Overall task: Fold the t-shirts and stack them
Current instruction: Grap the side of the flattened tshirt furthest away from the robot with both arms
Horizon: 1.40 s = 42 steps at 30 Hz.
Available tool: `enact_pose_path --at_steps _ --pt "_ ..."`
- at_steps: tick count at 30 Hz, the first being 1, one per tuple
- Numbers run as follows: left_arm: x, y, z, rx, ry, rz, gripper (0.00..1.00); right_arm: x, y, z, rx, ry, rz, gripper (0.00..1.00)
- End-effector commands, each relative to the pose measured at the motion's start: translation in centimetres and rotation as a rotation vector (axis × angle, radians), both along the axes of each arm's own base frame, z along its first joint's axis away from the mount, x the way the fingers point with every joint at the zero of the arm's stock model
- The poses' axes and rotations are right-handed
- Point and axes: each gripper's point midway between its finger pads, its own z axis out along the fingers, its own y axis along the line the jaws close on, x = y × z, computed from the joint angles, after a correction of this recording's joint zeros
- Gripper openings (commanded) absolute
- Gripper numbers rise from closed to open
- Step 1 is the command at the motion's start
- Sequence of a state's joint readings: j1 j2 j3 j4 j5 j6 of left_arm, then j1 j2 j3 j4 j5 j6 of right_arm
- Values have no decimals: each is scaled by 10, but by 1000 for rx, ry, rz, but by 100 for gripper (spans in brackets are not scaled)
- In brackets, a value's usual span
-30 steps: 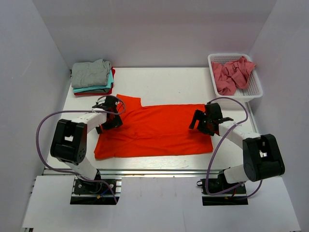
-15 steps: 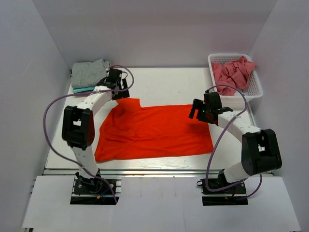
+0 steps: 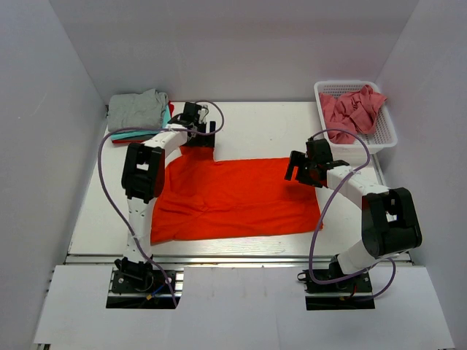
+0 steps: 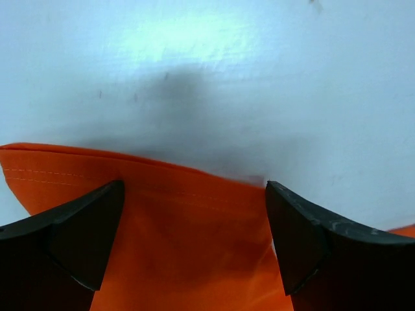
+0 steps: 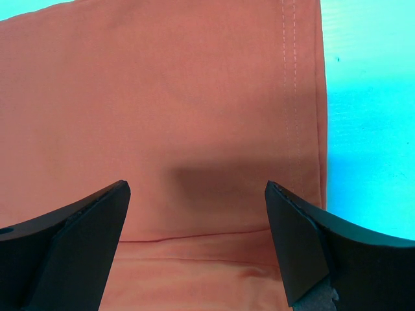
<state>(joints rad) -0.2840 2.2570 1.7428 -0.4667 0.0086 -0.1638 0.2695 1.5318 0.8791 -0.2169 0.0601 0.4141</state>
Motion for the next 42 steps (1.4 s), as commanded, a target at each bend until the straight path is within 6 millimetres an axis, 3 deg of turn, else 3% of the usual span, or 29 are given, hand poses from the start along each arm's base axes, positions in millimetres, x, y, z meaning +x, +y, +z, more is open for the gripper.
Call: enact_pose_path --at_steps 1,7,12,15,19,20,21,23,25,27,29,30,32,35,36,38,39,40,42 --pt "2 -18 -29 -37 57 -72 100 8 1 8 4 -29 6 90" --pt "14 -29 -45 -42 49 -106 100 10 -3 4 -26 -21 4 90" --pt "36 -34 -26 -43 -12 -112 100 17 -3 7 -34 -29 4 90" --pt "49 -40 4 -53 -120 -170 100 25 0 14 -32 -50 25 90" --pt "61 -45 67 -74 -292 -217 100 35 4 23 -28 -77 38 90" --pt "64 -43 94 -69 -349 -215 100 39 4 27 -28 -90 35 90" --pt "67 -42 107 -65 -386 -203 100 41 5 29 -24 -100 37 90" --pt "70 -37 125 -62 -421 -162 100 48 5 37 -22 -126 31 90" --pt "78 -13 140 -45 -434 -65 100 51 4 39 -32 -127 20 90" --pt "84 5 139 12 -420 -1 100 54 1 40 -46 -129 4 90" --pt "88 11 127 47 -396 27 100 58 -1 43 -57 -134 -6 90" --pt "92 10 131 45 -403 27 100 60 -1 43 -62 -131 -9 90" --pt "93 16 109 56 -347 40 100 61 -3 40 -70 -119 -16 90" --pt "102 30 102 50 -342 101 100 66 -3 45 -81 -126 -12 90" --pt "103 32 87 60 -319 116 100 65 -4 44 -82 -121 -15 90" --pt "108 45 78 69 -306 149 100 65 -4 43 -88 -118 -16 90" --pt "113 45 81 55 -318 176 100 65 -5 43 -92 -117 -17 90" --pt "114 51 68 63 -295 183 100 64 -6 42 -95 -115 -19 90" --pt "118 52 62 34 -286 197 97 65 -8 42 -104 -118 -29 90"
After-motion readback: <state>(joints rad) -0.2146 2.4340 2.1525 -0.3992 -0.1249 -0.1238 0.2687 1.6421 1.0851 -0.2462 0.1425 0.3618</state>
